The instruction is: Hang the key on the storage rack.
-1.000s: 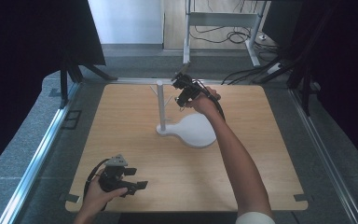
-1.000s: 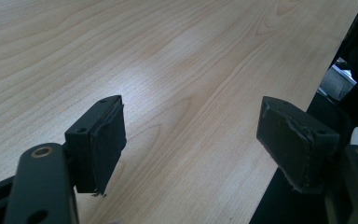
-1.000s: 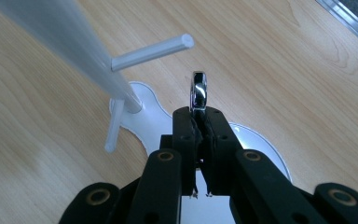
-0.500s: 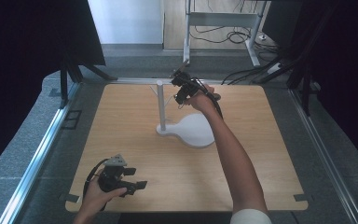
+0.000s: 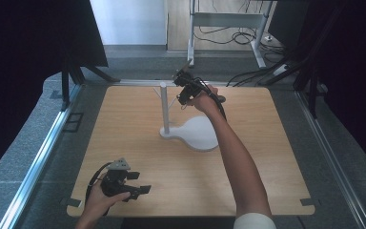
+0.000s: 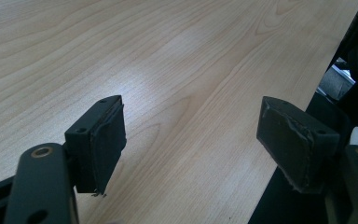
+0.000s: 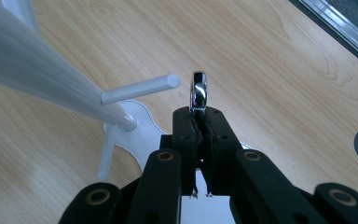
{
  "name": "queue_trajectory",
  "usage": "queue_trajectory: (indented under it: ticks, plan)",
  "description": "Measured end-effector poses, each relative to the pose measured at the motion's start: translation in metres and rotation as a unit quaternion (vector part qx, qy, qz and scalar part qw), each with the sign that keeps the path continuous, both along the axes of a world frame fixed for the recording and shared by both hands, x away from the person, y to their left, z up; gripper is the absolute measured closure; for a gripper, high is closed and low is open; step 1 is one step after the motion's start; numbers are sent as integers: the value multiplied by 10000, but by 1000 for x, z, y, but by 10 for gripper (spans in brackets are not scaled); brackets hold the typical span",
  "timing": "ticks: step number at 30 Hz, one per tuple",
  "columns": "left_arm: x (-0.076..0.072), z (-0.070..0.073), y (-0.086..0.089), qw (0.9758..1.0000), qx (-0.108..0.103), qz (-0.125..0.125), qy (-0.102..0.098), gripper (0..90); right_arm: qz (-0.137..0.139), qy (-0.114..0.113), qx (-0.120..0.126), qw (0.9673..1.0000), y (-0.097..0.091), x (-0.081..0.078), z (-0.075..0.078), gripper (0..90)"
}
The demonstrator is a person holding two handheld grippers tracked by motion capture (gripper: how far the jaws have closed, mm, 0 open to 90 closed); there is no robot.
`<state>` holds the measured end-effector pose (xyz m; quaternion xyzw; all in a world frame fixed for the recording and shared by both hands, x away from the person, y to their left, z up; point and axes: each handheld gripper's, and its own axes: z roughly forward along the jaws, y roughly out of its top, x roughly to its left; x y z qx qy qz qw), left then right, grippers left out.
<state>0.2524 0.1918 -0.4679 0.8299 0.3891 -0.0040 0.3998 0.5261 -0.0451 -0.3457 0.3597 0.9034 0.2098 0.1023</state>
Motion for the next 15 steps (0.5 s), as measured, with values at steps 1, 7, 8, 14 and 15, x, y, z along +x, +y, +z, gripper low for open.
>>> queue_trajectory:
  ticks: [1,7,8,14,15]
  plan:
    - [0,0,0,10000,0,1,0,241,-11,-5,-10,10000,1,0,0,848]
    - [0,-1,0,10000,0,14,5,242,22,-1,-8,10000,7,-1,-2,847]
    - [0,-1,0,10000,-1,5,14,242,22,-1,-8,10000,7,-1,-2,847]
    - [0,-1,-1,10000,12,-2,16,241,61,-36,9,10000,9,-4,-2,846]
    - [0,-1,-2,10000,12,0,18,242,65,-15,55,10000,10,-4,-2,846]
